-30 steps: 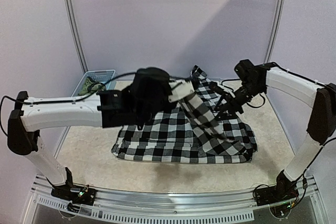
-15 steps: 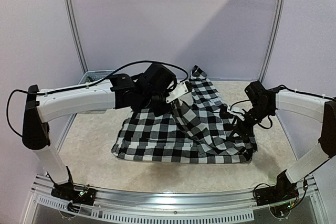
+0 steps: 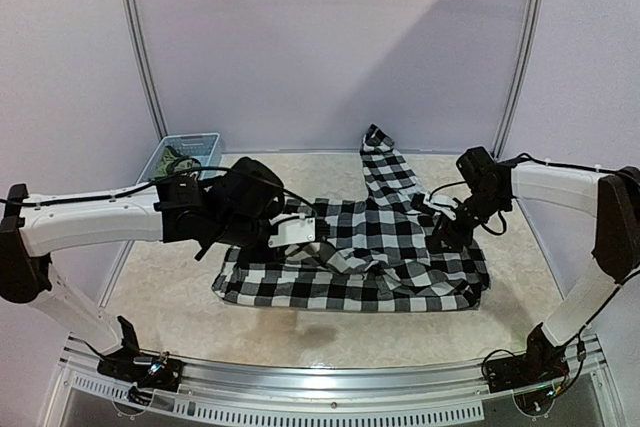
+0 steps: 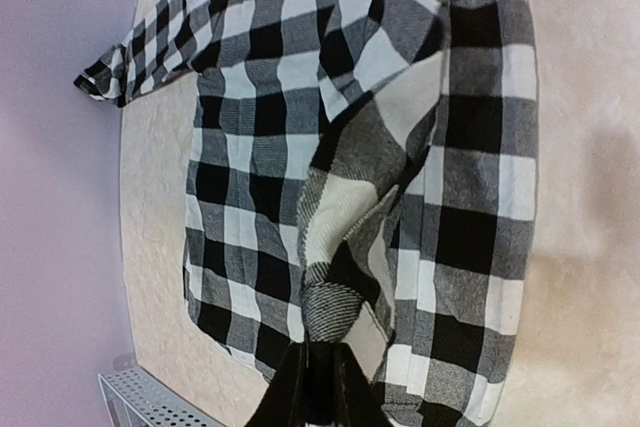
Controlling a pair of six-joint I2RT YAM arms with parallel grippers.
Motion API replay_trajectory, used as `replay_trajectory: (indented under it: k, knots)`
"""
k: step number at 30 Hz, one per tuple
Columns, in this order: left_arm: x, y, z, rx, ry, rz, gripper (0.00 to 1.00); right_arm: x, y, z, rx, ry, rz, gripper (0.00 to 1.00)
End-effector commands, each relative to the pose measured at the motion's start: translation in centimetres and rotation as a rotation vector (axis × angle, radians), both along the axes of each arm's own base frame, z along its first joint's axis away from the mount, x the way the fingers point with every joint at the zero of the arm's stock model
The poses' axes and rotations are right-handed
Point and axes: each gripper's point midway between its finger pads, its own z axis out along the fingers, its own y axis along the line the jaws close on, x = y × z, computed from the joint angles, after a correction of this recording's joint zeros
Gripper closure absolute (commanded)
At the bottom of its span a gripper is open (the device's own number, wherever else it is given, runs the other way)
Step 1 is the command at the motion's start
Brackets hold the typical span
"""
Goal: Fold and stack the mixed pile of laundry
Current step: Adjust the 1/3-folded shirt at the center of the board.
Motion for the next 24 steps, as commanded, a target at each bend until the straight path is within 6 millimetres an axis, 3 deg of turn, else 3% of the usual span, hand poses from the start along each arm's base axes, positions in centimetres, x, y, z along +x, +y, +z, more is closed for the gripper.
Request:
replay_trajectory:
  k: [1, 6, 12, 17, 20, 24]
  knots:
    - [0.4, 1.8, -2.2, 0.189, -0.086, -0.081, 0.89, -0.1, 0.5, -2.1, -0.037, 0.049, 0.034, 0.43]
    - [1.3, 1.7, -3.7, 0.312, -0.165, -0.16, 0.87, -0.2, 0.4, -4.0, -0.104, 0.051, 0.066, 0.42]
    - [2.5, 3.0, -6.4, 0.481, -0.312, -0.276, 0.85, 0.0, -0.3, -6.2, -0.166, 0.073, 0.059, 0.43]
    - [3.6, 4.0, -8.0, 0.536, -0.311, -0.271, 0.84, -0.3, -0.3, -7.0, -0.169, 0.094, 0.06, 0.43]
    - [4.6, 4.4, -8.1, 0.575, -0.357, -0.268, 0.83, -0.4, -0.4, -7.0, -0.17, 0.094, 0.061, 0.43]
    - [5.4, 4.1, -5.9, 0.545, -0.462, -0.252, 0.86, -0.4, -0.4, -6.9, -0.169, 0.095, 0.058, 0.44]
